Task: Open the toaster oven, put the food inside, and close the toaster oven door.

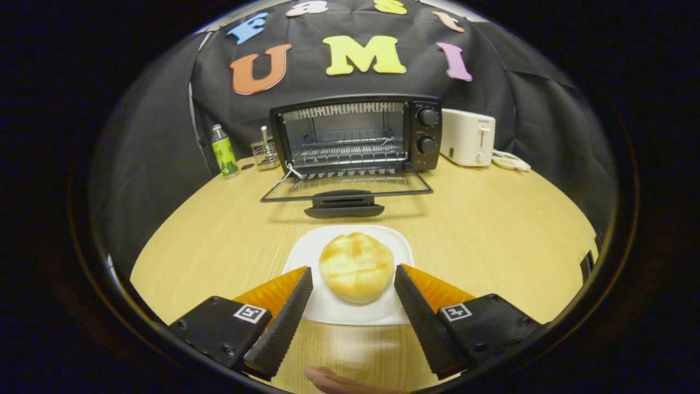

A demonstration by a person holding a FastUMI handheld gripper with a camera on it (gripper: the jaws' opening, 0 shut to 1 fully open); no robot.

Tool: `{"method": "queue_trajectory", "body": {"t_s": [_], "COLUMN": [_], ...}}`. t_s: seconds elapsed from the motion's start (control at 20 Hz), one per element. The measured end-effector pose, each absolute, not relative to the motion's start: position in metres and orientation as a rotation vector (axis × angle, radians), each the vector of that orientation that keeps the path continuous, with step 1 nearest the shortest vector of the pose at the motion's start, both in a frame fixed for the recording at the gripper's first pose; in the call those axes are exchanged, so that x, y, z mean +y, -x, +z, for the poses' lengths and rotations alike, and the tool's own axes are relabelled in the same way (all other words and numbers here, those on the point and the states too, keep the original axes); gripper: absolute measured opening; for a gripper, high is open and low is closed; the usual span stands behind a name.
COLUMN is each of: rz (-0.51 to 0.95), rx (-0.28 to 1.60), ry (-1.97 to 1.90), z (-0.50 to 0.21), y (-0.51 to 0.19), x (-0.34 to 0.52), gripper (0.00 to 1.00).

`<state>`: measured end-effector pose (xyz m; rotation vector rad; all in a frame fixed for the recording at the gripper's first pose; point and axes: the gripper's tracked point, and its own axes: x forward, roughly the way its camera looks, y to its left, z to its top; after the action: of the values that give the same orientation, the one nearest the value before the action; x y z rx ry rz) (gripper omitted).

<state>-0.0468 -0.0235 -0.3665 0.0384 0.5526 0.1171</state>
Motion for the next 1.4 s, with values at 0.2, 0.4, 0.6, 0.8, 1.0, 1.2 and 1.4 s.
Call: {"method": "queue_trajectory", "body": {"t_s": [0.2, 0.4, 0.6, 0.8, 1.0, 1.2, 1.4], "rz": [0.109, 0.095, 0.099, 0.110, 0.129, 0.158, 0.183], "rx": [0.547, 0.542, 0.527, 0.494, 0.474, 0.440, 0.381], "ry": [-0.028, -0.064, -0.102, -0.116, -0.133, -0.146, -0.174], "z": [-0.371, -0.370, -0.367, -0.360, -0.352, -0.332, -0.306], "y": [0.040, 0.039, 0.038, 0.038, 0.041, 0.048, 0.049], "x": [-0.023, -0.028, -0.031, -0.032, -0.033, -0.030, -0.024], "gripper": [1.00, 0.98, 0.84, 0.75, 0.70, 0.66, 0.63]}}
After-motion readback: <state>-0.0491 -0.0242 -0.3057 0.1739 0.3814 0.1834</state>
